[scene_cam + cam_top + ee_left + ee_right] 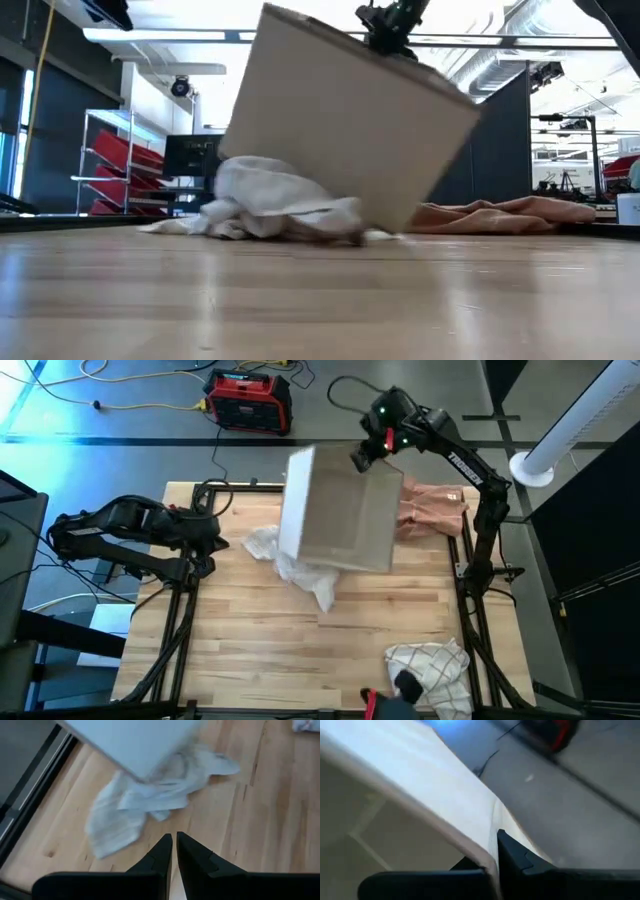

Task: Fold towel
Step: Move the laundry organizer to the top center of the table

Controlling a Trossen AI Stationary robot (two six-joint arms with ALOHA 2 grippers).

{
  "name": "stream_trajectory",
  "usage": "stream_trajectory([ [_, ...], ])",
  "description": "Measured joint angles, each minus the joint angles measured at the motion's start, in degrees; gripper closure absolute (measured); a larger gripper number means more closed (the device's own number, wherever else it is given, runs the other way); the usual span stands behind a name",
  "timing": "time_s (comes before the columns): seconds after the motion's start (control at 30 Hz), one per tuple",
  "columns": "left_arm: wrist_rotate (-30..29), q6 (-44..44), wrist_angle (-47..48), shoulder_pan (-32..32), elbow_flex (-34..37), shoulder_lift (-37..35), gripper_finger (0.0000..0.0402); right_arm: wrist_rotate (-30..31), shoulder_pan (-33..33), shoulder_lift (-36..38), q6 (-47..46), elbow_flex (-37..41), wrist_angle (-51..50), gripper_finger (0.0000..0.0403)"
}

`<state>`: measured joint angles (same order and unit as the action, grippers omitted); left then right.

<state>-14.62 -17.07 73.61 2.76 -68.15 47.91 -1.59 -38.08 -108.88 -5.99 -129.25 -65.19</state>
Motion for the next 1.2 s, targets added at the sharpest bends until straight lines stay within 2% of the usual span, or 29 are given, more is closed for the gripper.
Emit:
stream_trajectory([
  [0.13,-1.0,-1.2,-0.2,0.0,3.6,-0.5,0.0383,8.9,-0.6,-0.4,1.7,0.1,6.0,0.0403],
  [0.23,-1.0,-2.3,-0.8,0.0,6.2,-0.4,0.0383,10.6,-0.7,-1.2,1.8,0.1,9.2,0.0403],
  [0.33,0.1,-3.0,-3.0,0.0,8.5,-0.4,0.0383,10.6,-0.7,-3.0,-5.6,0.1,8.6,0.0403],
  [0.47,1.1,-4.6,-5.0,0.1,10.0,-0.5,0.0383,5.9,-0.6,-5.2,-16.9,0.1,6.7,0.0403],
  [0.57,1.1,-5.8,-4.8,0.7,10.5,-0.4,0.0383,4.2,-0.5,-6.3,-20.9,0.1,3.8,0.0403],
  [0.77,-1.2,-7.8,-5.0,2.4,10.5,-0.5,0.0383,14.0,2.8,-8.5,-28.9,0.1,-6.4,0.0403],
  [0.93,-4.3,-8.3,-5.0,3.3,10.5,-0.5,0.0383,20.1,6.6,-8.7,-39.9,0.1,-7.8,0.0403],
  [1.2,-6.4,-5.7,-4.9,3.7,10.5,-0.5,0.0384,21.1,10.9,-11.2,-58.7,0.1,-7.5,0.0403],
])
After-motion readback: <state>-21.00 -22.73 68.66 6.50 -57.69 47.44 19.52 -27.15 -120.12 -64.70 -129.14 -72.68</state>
